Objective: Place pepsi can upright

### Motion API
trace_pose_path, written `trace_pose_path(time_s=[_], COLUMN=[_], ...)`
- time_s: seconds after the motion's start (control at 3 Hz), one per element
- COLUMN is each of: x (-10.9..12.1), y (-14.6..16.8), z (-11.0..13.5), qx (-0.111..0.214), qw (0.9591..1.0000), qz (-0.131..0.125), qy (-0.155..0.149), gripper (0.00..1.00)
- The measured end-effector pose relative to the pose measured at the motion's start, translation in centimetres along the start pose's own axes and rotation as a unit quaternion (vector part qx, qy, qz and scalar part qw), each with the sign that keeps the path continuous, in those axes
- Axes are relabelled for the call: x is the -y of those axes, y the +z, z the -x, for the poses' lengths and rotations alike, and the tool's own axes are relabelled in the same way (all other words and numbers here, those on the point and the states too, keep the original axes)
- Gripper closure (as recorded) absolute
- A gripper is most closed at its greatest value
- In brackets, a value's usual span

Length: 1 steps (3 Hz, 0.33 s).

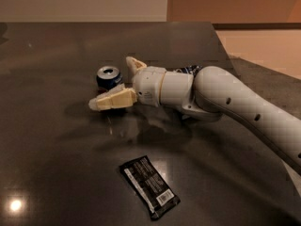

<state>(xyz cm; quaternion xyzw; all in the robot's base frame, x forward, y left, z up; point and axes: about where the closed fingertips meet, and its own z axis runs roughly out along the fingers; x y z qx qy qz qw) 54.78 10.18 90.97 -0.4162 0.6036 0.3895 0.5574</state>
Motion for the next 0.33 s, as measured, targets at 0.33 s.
trace_pose_path(time_s=[0.33], x=[-0.01], y=[0.01], z=[0.0], qx=[0.0], qw=[1.0], qz=[0.0], qy=[0.0], gripper=[0.0])
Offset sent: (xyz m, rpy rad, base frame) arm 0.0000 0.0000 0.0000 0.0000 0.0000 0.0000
